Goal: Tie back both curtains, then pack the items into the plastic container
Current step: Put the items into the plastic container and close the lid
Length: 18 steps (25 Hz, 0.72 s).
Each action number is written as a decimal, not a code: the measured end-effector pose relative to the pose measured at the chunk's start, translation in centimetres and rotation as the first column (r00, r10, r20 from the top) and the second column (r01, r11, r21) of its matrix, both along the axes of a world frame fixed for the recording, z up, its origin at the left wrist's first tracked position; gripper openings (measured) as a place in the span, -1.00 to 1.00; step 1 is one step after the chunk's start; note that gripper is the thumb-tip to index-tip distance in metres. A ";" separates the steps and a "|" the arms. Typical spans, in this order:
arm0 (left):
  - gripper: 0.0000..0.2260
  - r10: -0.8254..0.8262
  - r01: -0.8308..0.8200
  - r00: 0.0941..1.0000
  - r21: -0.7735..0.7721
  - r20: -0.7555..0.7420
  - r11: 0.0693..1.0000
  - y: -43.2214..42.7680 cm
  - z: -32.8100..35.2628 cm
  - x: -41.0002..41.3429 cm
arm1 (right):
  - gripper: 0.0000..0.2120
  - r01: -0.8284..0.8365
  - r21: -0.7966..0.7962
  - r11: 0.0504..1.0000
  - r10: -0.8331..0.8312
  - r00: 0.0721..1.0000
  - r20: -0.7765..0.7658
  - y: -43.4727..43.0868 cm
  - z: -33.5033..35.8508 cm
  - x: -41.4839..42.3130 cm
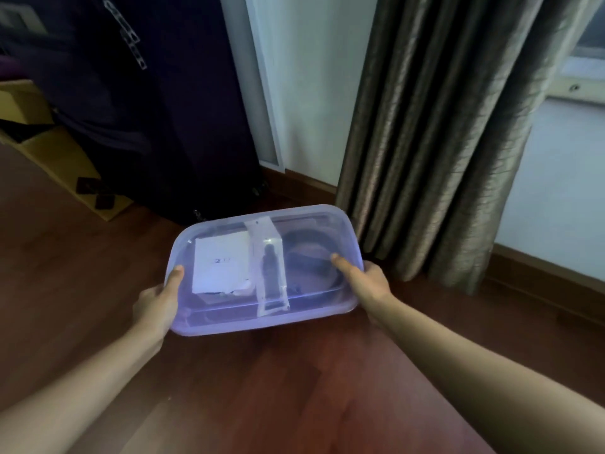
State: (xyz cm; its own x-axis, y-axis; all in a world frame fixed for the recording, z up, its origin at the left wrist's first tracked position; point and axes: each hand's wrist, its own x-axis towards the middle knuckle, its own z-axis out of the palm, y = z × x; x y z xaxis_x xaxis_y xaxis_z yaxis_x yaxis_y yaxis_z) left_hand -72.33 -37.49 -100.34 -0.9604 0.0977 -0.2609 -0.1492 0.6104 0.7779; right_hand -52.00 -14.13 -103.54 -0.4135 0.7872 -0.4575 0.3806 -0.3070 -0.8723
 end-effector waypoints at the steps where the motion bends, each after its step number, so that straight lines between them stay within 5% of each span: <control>1: -0.49 0.024 -0.024 1.000 0.005 0.003 1.000 0.4 -0.5 -1.0 | -0.40 -0.031 -0.019 0.999 0.030 0.999 -0.030 0.3 -0.7 -0.9; 8: -0.51 0.043 -0.043 0.999 -0.009 -0.002 0.999 2.6 -6.3 -7.2 | -0.48 -0.100 0.158 0.982 0.096 0.995 0.036 2.1 -7.0 -7.1; 13: -0.38 0.051 -0.051 0.995 -0.006 0.089 0.999 3.8 -9.5 -8.8 | -0.40 -0.123 0.139 0.983 0.104 0.985 0.139 3.0 -10.4 -9.3; 15: -0.36 0.063 -0.079 0.983 0.087 0.171 0.993 4.0 -10.5 -8.9 | -0.34 -0.200 0.137 0.970 0.171 0.965 0.198 3.2 -10.6 -9.4; 18: -0.29 0.056 -0.188 0.923 0.320 0.380 0.928 2.8 -11.7 -7.8 | -0.19 -0.373 0.349 0.860 0.223 0.888 0.401 2.1 -10.4 -8.3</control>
State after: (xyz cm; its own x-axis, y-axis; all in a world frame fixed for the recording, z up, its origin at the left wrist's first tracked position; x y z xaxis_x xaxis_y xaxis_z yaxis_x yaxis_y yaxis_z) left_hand -80.16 -34.68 -112.03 -0.8180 0.1326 -0.5598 -0.5128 0.2728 0.8140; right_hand -60.32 -12.06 -113.93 -0.5394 0.7945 -0.2788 0.6854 0.2219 -0.6935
